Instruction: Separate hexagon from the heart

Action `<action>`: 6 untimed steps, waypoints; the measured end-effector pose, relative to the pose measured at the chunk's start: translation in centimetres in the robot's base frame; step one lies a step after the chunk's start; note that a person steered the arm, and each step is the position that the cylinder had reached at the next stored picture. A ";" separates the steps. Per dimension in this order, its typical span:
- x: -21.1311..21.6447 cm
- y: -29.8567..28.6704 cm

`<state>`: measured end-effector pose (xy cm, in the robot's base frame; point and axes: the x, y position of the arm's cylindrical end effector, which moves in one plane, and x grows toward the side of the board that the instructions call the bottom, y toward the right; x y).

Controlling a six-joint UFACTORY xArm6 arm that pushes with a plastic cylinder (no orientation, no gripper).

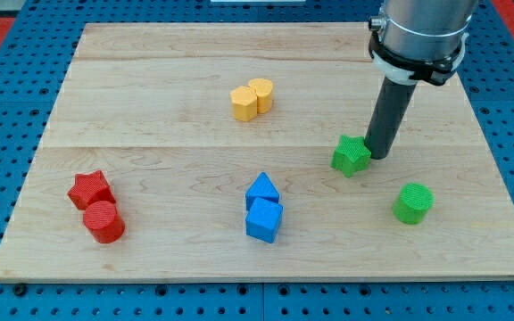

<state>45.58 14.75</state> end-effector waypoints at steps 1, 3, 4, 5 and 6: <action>3.1 5.0; 3.3 2.1; 1.7 0.0; -1.7 -0.5; -6.0 -0.4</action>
<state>39.62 14.33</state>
